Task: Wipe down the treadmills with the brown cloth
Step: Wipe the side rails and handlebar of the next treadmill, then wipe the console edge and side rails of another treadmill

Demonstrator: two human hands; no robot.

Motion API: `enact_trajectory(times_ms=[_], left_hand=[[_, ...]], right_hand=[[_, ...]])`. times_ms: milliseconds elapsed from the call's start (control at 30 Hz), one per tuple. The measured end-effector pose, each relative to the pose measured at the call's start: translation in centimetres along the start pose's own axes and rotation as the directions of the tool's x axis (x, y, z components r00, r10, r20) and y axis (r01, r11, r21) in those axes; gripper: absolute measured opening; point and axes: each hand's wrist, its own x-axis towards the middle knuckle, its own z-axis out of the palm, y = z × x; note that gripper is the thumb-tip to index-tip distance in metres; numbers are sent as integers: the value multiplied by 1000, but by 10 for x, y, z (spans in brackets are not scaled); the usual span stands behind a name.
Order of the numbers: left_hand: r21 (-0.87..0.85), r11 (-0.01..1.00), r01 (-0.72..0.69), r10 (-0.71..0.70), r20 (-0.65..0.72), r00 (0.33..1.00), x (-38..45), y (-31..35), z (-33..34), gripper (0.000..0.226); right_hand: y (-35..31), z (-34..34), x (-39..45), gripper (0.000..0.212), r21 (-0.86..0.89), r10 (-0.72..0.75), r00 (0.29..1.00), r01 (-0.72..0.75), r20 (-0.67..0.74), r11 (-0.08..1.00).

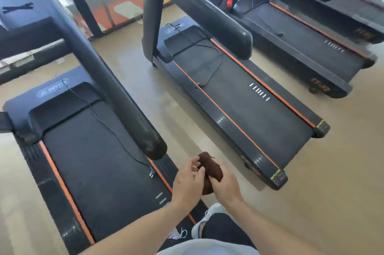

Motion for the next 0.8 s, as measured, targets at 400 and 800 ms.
enact_trajectory(times_ms=[400, 800], left_hand=[[-185, 894, 408, -378, 176, 909, 61, 115, 42, 22], [-384, 920, 76, -5, 182, 983, 135, 196, 45, 6]], right_hand=[[-1, -80, 5, 95, -35, -164, 981, 169, 104, 985], [-80, -144, 97, 78, 682, 133, 978, -209, 163, 701]])
